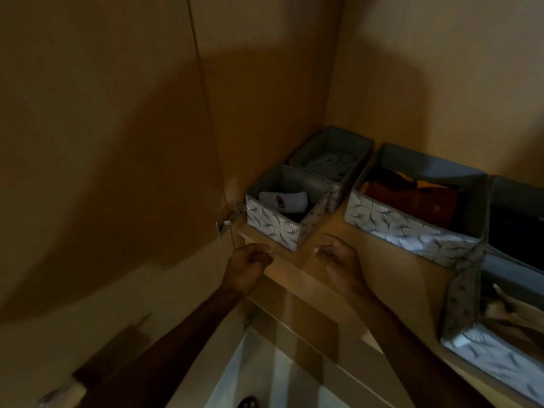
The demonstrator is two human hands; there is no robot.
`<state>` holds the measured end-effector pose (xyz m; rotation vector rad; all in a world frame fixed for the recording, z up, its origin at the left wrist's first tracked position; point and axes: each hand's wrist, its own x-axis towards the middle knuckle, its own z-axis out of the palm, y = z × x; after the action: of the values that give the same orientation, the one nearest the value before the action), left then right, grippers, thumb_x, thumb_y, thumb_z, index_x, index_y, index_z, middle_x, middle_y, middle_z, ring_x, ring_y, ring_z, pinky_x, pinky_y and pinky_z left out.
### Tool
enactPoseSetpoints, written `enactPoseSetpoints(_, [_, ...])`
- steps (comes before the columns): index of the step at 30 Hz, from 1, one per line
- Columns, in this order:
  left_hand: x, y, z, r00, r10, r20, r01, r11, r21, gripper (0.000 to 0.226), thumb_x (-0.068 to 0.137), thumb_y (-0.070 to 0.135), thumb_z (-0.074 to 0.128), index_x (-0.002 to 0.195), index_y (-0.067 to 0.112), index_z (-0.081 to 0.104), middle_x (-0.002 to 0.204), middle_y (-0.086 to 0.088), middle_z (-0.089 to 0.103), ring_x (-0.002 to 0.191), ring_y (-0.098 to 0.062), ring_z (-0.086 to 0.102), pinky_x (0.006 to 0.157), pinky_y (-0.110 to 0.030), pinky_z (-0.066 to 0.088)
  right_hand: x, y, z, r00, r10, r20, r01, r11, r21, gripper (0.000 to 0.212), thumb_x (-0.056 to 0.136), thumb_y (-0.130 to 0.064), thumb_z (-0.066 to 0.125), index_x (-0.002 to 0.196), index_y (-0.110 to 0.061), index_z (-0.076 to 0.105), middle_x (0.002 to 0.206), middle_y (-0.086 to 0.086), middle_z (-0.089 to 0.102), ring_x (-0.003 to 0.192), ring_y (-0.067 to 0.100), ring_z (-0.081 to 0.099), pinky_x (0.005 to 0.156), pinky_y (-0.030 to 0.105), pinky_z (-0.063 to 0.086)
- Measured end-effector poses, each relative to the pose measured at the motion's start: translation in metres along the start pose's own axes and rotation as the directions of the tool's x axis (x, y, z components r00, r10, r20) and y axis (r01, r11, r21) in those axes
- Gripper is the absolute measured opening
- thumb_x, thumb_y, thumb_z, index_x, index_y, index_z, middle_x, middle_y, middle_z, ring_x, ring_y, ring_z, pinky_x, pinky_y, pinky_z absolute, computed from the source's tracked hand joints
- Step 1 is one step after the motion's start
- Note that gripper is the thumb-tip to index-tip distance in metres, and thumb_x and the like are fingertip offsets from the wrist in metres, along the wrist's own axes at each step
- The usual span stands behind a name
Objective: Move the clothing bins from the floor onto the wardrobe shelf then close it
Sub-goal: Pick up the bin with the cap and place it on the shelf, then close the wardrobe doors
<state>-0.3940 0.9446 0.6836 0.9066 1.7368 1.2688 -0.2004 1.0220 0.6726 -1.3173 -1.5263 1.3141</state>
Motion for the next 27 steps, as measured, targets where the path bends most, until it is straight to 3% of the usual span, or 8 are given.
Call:
enactPoseSetpoints(3, [-0.031,-0.017,0.014,0.999,-0.051,0.008,0.051,0.996,-0.069,0.016,0.086,0.006,0.067,0.101,0.006,0.071,0.100,-0.002,0.070,0.092,-0.010,0.064,0.079,-0.016,0.049,-0.029,0.021,-0.009,1.000,0.022,0.003,-0.022,0.998,0.062,0.022,0.087,-0.015,0.066,0.106,-0.027,0.067,0.096,-0.004,0.071,0.088,0.012,0.066,0.072,0.029,0.053])
enactPoseSetpoints(6, [-0.057,-0.037,0.032,0.995,-0.099,0.024,0.099,0.994,-0.039,0.013,0.088,0.006,0.065,0.098,0.007,0.071,0.095,0.001,0.070,0.088,-0.009,0.063,0.072,-0.009,0.047,-0.059,0.046,-0.020,0.998,0.061,-0.015,-0.059,0.994,0.093,0.021,0.087,-0.011,0.065,0.095,-0.030,0.070,0.090,-0.007,0.071,0.081,0.008,0.065,0.064,0.022,0.048])
enactPoseSetpoints(10, [-0.097,-0.059,0.048,0.989,-0.138,0.045,0.140,0.989,-0.043,0.017,0.089,0.008,0.065,0.104,0.001,0.068,0.094,-0.002,0.069,0.083,-0.010,0.062,0.065,-0.006,0.046,-0.101,0.074,-0.032,0.996,0.091,-0.016,-0.088,0.987,0.135,0.015,0.084,-0.012,0.066,0.093,-0.021,0.074,0.091,0.001,0.073,0.082,0.013,0.066,0.070,0.029,0.049])
enactPoseSetpoints(14, [-0.144,-0.073,0.046,0.983,-0.179,0.047,0.182,0.982,-0.057,0.018,0.090,0.012,0.063,0.106,0.008,0.069,0.102,-0.002,0.070,0.088,-0.008,0.063,0.067,-0.010,0.047,-0.149,0.083,-0.039,0.994,0.104,-0.019,-0.102,0.992,0.068,0.021,0.084,-0.008,0.066,0.088,-0.027,0.073,0.096,-0.004,0.073,0.089,0.009,0.067,0.077,0.024,0.050])
enactPoseSetpoints(18, [-0.191,-0.084,0.031,0.984,-0.143,0.109,0.148,0.988,-0.044,0.021,0.090,0.014,0.062,0.110,0.012,0.066,0.108,-0.005,0.070,0.100,-0.018,0.065,0.076,-0.022,0.047,-0.204,0.081,-0.044,0.992,0.077,-0.101,-0.074,0.997,0.030,0.016,0.087,-0.015,0.065,0.096,-0.027,0.072,0.095,-0.004,0.073,0.086,0.010,0.067,0.073,0.024,0.049])
enactPoseSetpoints(23, [-0.254,-0.088,0.004,0.982,-0.050,0.182,0.062,0.996,-0.059,0.023,0.090,0.012,0.064,0.113,0.008,0.065,0.105,0.000,0.069,0.095,-0.009,0.065,0.075,-0.015,0.051,-0.276,0.074,-0.040,0.985,0.013,-0.173,-0.003,0.999,0.053,0.015,0.088,-0.017,0.065,0.093,-0.028,0.073,0.093,-0.003,0.074,0.086,0.016,0.067,0.079,0.032,0.053])
enactPoseSetpoints(27, [-0.307,-0.089,-0.022,0.979,0.029,0.200,-0.013,0.996,-0.083,0.024,0.089,0.008,0.065,0.113,0.006,0.065,0.105,-0.003,0.070,0.094,-0.008,0.064,0.081,-0.015,0.053,-0.343,0.058,-0.029,0.964,-0.020,-0.266,0.041,0.996,0.076,0.017,0.087,-0.008,0.065,0.091,-0.022,0.073,0.086,-0.003,0.072,0.076,0.006,0.064,0.073,0.021,0.050])
